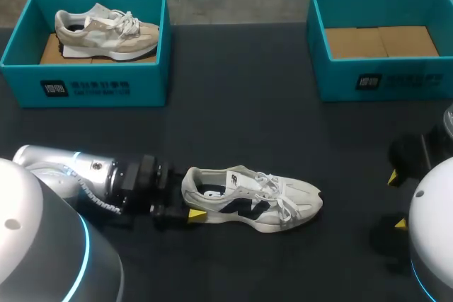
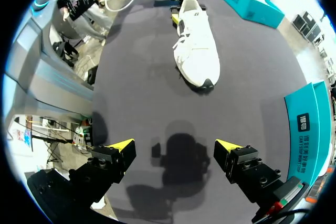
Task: Take the shoe out of the shoebox, open the shoe tongue, remove and reinsert the insole, then place the shoe into the shoebox
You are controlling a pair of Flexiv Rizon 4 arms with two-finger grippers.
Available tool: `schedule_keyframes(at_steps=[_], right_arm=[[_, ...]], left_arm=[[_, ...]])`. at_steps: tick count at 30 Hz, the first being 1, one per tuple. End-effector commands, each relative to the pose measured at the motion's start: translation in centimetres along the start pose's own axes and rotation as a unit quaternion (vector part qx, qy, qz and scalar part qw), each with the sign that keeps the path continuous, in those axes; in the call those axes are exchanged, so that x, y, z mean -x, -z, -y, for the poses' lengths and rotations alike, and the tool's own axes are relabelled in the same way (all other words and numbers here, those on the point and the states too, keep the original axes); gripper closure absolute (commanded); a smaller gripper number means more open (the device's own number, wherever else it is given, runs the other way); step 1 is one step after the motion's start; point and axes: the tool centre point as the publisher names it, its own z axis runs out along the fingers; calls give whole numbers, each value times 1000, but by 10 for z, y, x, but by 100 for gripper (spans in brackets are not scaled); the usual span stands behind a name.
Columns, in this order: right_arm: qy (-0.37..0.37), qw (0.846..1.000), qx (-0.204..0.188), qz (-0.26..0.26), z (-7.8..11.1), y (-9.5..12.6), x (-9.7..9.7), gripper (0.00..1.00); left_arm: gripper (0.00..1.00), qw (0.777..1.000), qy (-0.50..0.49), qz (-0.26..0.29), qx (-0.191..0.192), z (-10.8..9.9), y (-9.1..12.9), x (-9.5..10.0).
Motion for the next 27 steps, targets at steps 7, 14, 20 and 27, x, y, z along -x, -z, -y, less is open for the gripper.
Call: schedule_keyframes(at_steps=[7, 14, 20, 27], right_arm=[[0, 1000, -1, 1, 0, -1, -2, 0], [0, 1000, -1, 1, 0, -1, -2, 0], [0, 1000, -1, 1, 0, -1, -2, 0], [0, 1000, -1, 1, 0, -1, -2, 0]], left_arm=[[0, 1000, 6, -4, -2, -3, -10, 3], [0, 1000, 9, -13, -2, -2, -14, -1], [0, 1000, 9, -14, -2, -1, -17, -2], [100, 1000, 6, -12, -3, -3, -17, -4]])
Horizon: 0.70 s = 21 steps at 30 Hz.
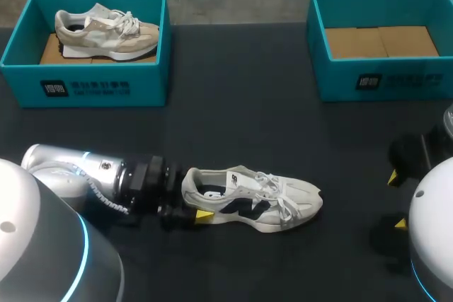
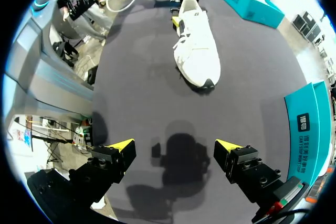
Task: Take the shoe out of the shoebox, open the shoe tongue, remove and reinsert the insole, then place the shoe into the shoebox
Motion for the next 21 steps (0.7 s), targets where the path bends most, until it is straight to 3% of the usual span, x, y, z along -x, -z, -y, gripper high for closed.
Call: schedule_keyframes(at_steps=[1, 21], right_arm=[[0, 1000, -1, 1, 0, -1, -2, 0], [0, 1000, -1, 1, 0, -1, -2, 0]], left_arm=[[100, 1000, -2, 1, -1, -2, -2, -1], [100, 1000, 4, 4, -4, -3, 2, 0]])
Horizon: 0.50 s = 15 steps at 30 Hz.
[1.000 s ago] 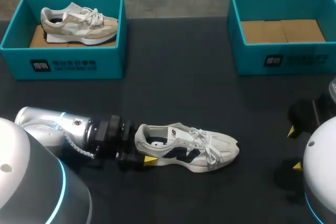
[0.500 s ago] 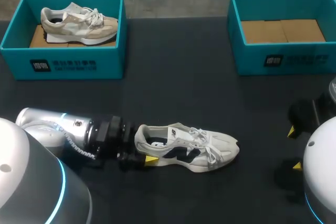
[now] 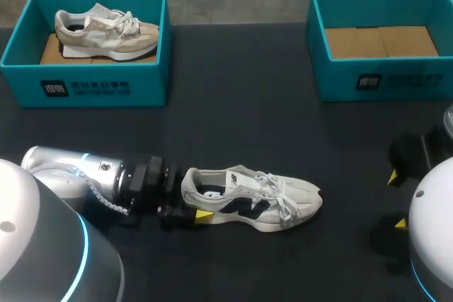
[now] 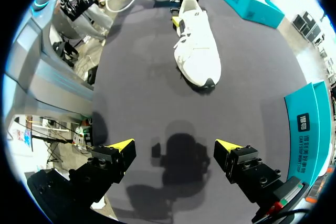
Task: Take the shoe out of the shoebox, open the shoe tongue, remove and reinsert the insole, then place the shoe into the shoebox
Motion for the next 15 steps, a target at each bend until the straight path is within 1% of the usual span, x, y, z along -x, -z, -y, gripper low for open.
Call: schedule_keyframes(at_steps=[1, 4, 5, 6, 7, 9, 10, 11, 12, 13, 14, 15], right_arm=[[0, 1000, -1, 1, 0, -1, -2, 0], [0, 1000, -1, 1, 0, -1, -2, 0], [-9, 1000, -9, -7, -9, 0, 5, 0], [-40, 999, -28, -5, -18, -1, 11, 0], [-61, 998, -35, -3, -26, -2, 16, 0], [-135, 989, -52, 20, -39, -4, 23, 0], [-173, 983, -55, 34, -45, -3, 25, 0], [-229, 971, -60, 47, -49, -2, 26, 0], [-288, 954, -67, 52, -51, -1, 27, 0], [-337, 936, -82, 62, -53, 0, 28, 0], [-359, 925, -97, 71, -56, -1, 27, 0], [-388, 912, -98, 85, -63, -1, 25, 0]], left_arm=[[100, 1000, 0, 0, 0, -2, 1, 0], [100, 1000, 0, 0, 0, -2, 1, 0], [100, 1000, 0, 0, 0, -2, 1, 0], [100, 1000, 0, 0, 0, -2, 1, 0], [100, 1000, 0, 0, 0, -2, 1, 0], [100, 1000, 0, 0, 0, -2, 1, 0], [100, 1000, 0, 0, 0, -2, 1, 0], [100, 1000, 0, 0, 0, -2, 1, 0], [100, 1000, 0, 0, 0, -2, 1, 0], [100, 1000, 0, 0, 0, -2, 1, 0], [100, 1000, 0, 0, 0, -2, 1, 0], [100, 1000, 0, 0, 0, -2, 1, 0]])
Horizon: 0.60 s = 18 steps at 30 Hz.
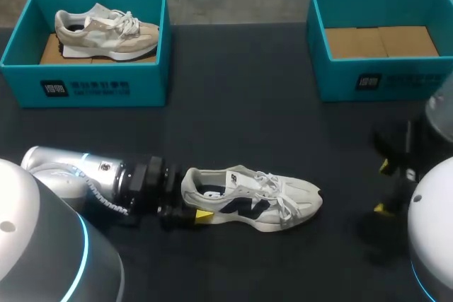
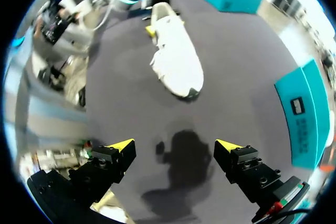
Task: Take the shoe out of the shoebox, open the shoe tongue, remove and reinsert the insole, then place the shoe into the shoebox
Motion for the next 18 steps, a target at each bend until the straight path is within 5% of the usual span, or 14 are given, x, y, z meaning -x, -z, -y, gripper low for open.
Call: schedule_keyframes(at_steps=[1, 8, 10, 18], right_arm=[[-286, 952, -85, 70, -31, -7, 0, 0], [-368, 918, -108, 96, -58, -8, -14, 0], [-326, 931, -118, 110, -59, -1, -15, 0], [-326, 931, -118, 110, -59, -1, -15, 0]], left_arm=[[100, 1000, 0, 0, 0, -2, 1, 0], [100, 1000, 0, 0, 0, -2, 1, 0], [100, 1000, 0, 0, 0, -2, 1, 0], [100, 1000, 0, 0, 0, -2, 1, 0]])
